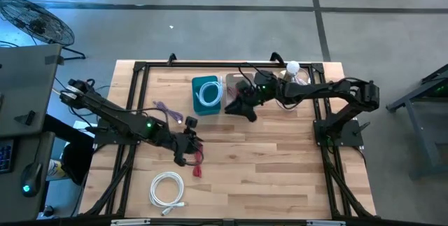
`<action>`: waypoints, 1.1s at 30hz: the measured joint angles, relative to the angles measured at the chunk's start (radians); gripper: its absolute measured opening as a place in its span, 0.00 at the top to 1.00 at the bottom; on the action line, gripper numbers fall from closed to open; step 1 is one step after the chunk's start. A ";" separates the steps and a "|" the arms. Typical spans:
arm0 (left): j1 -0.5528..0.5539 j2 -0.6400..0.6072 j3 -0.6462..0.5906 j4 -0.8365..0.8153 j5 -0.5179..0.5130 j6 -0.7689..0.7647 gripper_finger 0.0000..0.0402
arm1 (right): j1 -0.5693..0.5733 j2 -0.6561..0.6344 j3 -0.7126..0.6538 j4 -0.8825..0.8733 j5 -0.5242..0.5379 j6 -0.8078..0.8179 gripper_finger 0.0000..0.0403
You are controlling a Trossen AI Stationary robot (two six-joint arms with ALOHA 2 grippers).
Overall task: Pick & Place USB Port
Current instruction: Put the purple charger cable into the gray bin
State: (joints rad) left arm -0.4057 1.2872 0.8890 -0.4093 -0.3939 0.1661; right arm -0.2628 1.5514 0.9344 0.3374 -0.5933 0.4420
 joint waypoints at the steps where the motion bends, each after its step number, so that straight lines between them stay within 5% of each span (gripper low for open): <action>1: 0.000 -0.022 0.000 -0.034 0.000 -0.024 0.82 | 0.010 -0.011 0.000 -0.001 -0.027 -0.020 0.73; 11: 0.000 -0.234 0.001 -0.338 -0.018 -0.209 0.82 | 0.178 -0.075 0.000 -0.165 -0.089 -0.236 0.73; 17: 0.000 -0.256 0.000 -0.668 -0.200 -0.203 0.82 | 0.275 -0.073 0.000 -0.240 -0.049 -0.371 0.73; 22: 0.000 -0.242 0.000 -0.776 -0.319 -0.149 0.82 | 0.310 -0.073 0.000 -0.239 -0.043 -0.400 0.73; 33: 0.248 -0.242 0.000 -0.830 -0.206 -0.148 0.82 | 0.332 -0.072 0.000 -0.254 -0.044 -0.401 0.73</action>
State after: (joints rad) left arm -0.1574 1.0451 0.8890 -1.2389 -0.6002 0.0181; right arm 0.0692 1.4792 0.9348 0.0830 -0.6369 0.0410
